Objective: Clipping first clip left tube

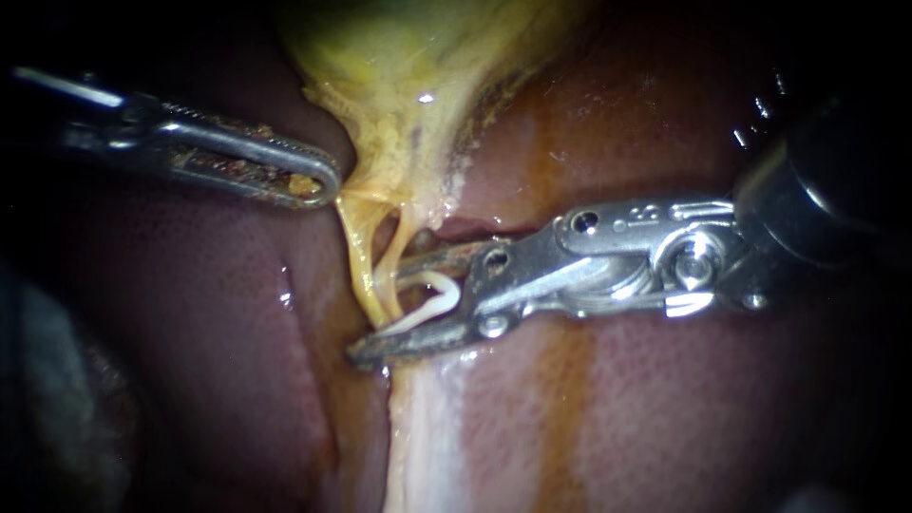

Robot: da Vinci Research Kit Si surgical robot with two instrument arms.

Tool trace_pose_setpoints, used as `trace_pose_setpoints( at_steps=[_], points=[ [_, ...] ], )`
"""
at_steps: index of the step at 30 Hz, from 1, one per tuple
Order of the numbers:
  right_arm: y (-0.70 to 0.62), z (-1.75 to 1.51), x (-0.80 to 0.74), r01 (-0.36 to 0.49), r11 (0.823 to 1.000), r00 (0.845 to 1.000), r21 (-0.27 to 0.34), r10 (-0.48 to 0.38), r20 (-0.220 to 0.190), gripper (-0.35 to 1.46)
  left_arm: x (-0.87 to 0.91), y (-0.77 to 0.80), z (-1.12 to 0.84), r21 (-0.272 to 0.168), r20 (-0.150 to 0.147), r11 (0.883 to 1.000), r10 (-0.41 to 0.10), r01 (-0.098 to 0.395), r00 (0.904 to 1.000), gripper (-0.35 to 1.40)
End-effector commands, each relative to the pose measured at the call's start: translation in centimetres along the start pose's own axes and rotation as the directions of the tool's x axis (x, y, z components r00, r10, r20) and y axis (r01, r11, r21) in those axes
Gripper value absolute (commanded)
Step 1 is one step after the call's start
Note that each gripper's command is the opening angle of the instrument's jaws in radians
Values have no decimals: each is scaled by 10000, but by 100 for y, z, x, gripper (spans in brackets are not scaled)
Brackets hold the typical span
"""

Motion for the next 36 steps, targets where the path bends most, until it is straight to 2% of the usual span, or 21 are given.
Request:
trace_pose_setpoints(
  at_steps=[1, 7, 17, 22, 29, 36],
  points=[
    [0, 0, 0, 1, 10000, 10000, 2, -1, 2, 32, 0, 0, 0, -1, -1, 10000, 2, -2, 10000, -35],
    [0, -6, -5, 22, 10000, 10000, 23, -22, 10, 36, 0, 0, 0, -2, 0, 10000, 2, -2, 10000, -35],
    [15, -28, -35, 120, 9999, 9999, 94, -120, 17, 42, -1, 0, -1, -4, 1, 10000, 5, -5, 10000, -35],
    [13, -39, -38, 132, 9998, 9999, 180, -132, 31, 43, -1, 0, -1, -4, 1, 10000, 6, -6, 10000, -35],
    [5, -55, -36, 116, 9997, 9999, 213, -116, 11, 43, -1, 0, -2, -7, 3, 10000, 8, -8, 10000, -35],
    [-8, -59, -15, 21, 9996, 10000, 274, -20, -45, 43, -1, 0, -2, -7, 3, 10000, 7, -7, 10000, -35]
  ],
)
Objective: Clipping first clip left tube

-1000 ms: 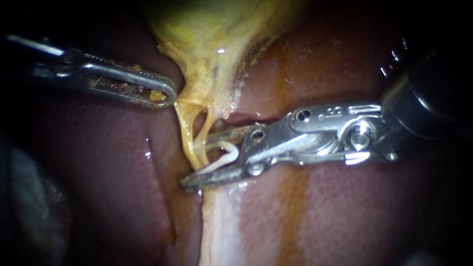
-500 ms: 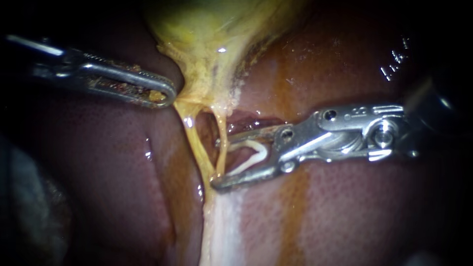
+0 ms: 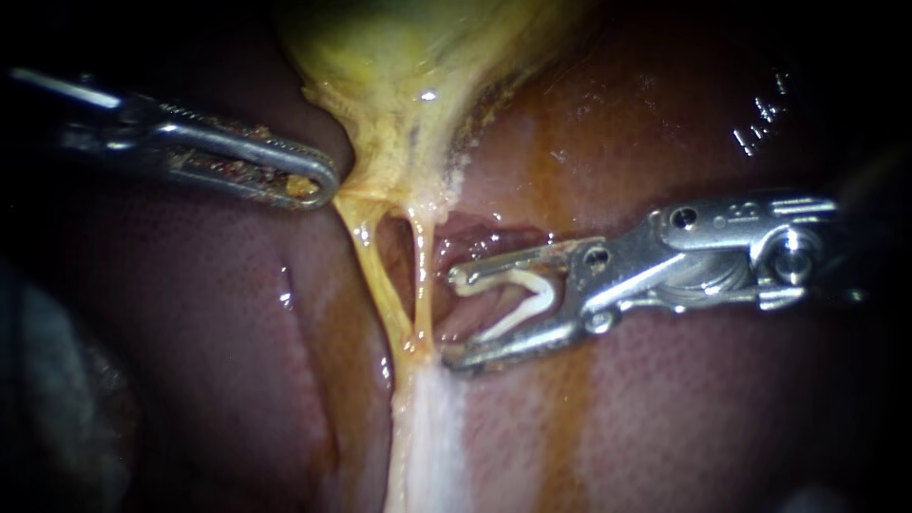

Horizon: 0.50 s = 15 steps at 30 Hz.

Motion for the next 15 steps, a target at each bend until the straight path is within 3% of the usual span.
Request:
trace_pose_setpoints(
  at_steps=[1, 9, 15],
  points=[
    [-3, 3, 3, -19, 10000, 10000, 21, 19, -76, 43, 0, 0, 0, -3, 0, 10000, 1, -1, 10000, -35],
    [-7, 25, 16, -53, 10000, 9996, 7, 53, -284, 43, 0, 0, 0, -2, -1, 10000, 0, 0, 10000, -35],
    [4, 33, 2, -54, 10000, 9996, -62, 53, -263, 43, 0, 0, 0, 0, -2, 10000, 1, -1, 10000, -35]
  ],
)
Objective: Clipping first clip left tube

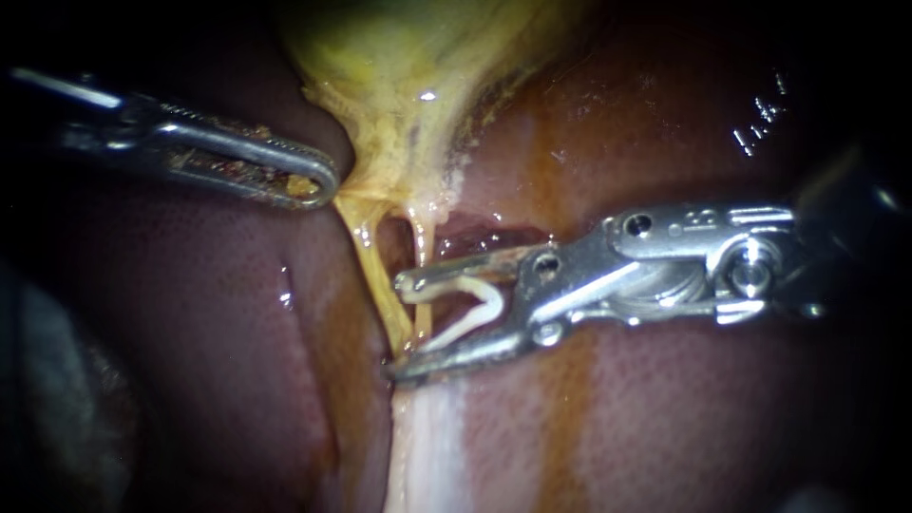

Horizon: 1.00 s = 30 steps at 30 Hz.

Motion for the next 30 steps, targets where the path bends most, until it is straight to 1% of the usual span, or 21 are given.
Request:
trace_pose_setpoints(
  at_steps=[1, 6, 9, 11, 17, 22, 26, 30],
  points=[
    [3, 1, -3, -67, 10000, 10000, -14, 67, 9, 43, 0, 0, 0, 6, 0, 10000, -1, 1, 10000, -35],
    [17, 10, -25, -258, 9996, 9997, -95, 258, 56, 45, 0, 0, 0, 7, -1, 10000, -1, 1, 10000, -35],
    [23, 16, -38, -244, 9996, 9997, -129, 246, 84, 46, 0, 0, 0, 7, -1, 10000, -1, 1, 10000, -35],
    [25, 18, -41, -227, 9996, 9997, -142, 228, 90, 46, -1, 1, 0, 9, -2, 10000, -2, 2, 10000, -35],
    [26, 27, -35, -252, 9995, 9997, -165, 252, 23, 46, -1, 1, 0, 10, -2, 10000, -3, 3, 10000, -35],
    [27, 43, -27, -289, 9996, 9992, 4, 289, -283, 46, -1, 1, 0, 11, -3, 10000, -4, 4, 10000, -35],
    [23, 54, -22, -337, 9994, 9985, 122, 342, -417, 46, -1, 1, 0, 11, -3, 10000, -4, 4, 10000, -35],
    [15, 67, -23, -266, 9994, 9989, 229, 274, -383, 46, 0, 1, 1, 13, -4, 10000, -6, 6, 10000, -35]
  ],
)
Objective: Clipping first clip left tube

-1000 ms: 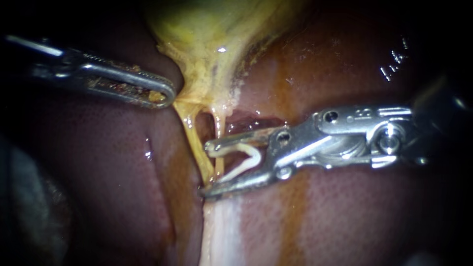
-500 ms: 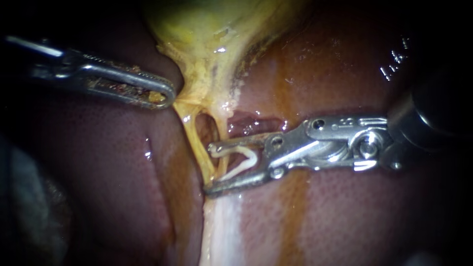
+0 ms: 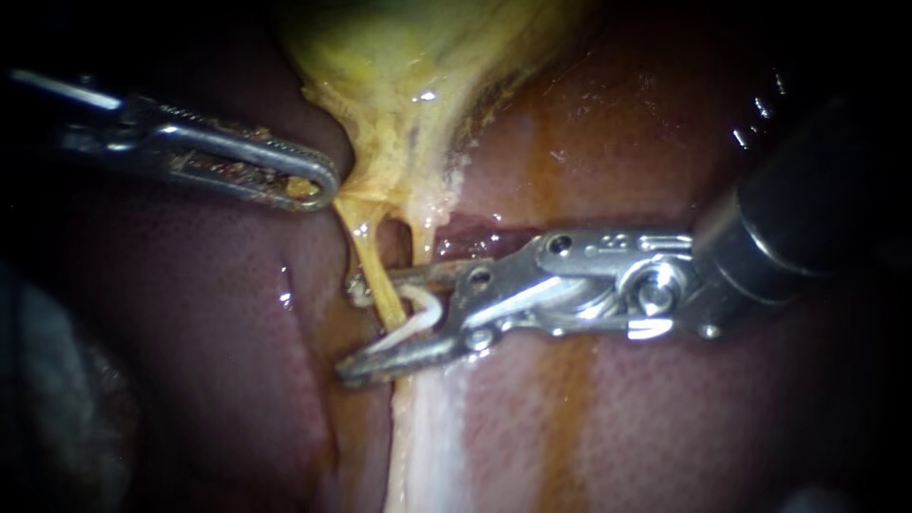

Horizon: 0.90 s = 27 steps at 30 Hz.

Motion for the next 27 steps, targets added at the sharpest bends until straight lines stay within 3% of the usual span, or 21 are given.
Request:
trace_pose_setpoints(
  at_steps=[1, 18, 27],
  points=[
    [-3, 2, 0, 24, 10000, 10000, 60, -24, 26, 46, 0, 0, 0, 3, -1, 10000, -3, 3, 10000, -35],
    [-54, 2, 23, 70, 9970, 9998, 776, -57, -174, 47, 0, 0, -1, -1, 2, 10000, -1, 1, 10000, -35],
    [-59, 2, 25, -68, 9956, 9999, 930, 80, -129, 45, 0, 0, -1, -2, 2, 10000, -1, 1, 10000, -35]
  ],
)
